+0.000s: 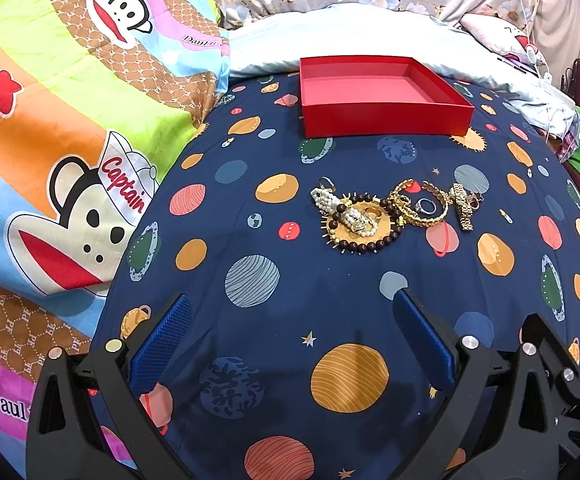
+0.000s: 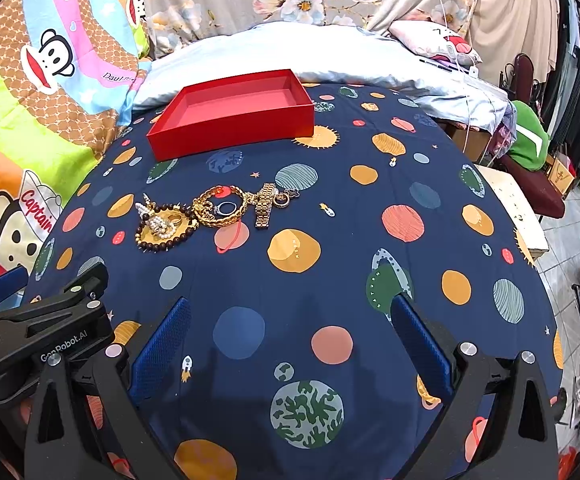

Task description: Organize jewelry

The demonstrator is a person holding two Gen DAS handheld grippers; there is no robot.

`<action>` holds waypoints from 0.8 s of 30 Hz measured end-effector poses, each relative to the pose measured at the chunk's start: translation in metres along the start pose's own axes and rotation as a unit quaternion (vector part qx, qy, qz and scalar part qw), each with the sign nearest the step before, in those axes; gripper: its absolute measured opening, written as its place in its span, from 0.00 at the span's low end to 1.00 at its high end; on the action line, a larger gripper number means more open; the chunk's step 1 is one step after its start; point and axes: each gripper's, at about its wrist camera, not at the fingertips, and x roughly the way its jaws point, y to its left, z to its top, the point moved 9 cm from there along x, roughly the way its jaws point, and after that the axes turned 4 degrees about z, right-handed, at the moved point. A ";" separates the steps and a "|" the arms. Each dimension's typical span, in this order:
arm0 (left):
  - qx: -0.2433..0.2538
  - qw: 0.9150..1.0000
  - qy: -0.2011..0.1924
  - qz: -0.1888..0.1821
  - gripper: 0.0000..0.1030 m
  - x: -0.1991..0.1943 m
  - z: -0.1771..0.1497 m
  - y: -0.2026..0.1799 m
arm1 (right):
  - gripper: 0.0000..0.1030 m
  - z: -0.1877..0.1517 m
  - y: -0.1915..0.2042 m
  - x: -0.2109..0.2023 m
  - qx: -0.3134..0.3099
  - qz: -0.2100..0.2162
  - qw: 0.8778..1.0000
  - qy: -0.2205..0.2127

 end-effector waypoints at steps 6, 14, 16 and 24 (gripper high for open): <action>0.002 1.000 0.006 -0.002 0.95 0.004 0.000 -0.005 | 0.95 -0.002 0.000 0.004 0.001 0.002 1.000 0.002; -0.014 0.999 0.017 -0.026 0.95 0.018 0.003 -0.006 | 0.95 0.002 -0.006 0.018 0.003 0.010 1.000 0.008; -0.026 0.999 0.022 -0.027 0.95 0.024 0.004 -0.001 | 0.95 0.004 -0.009 0.021 0.007 0.012 1.000 0.012; -0.060 0.996 0.050 -0.044 0.95 0.056 0.011 0.012 | 0.95 0.008 -0.020 0.040 0.020 0.011 0.999 0.032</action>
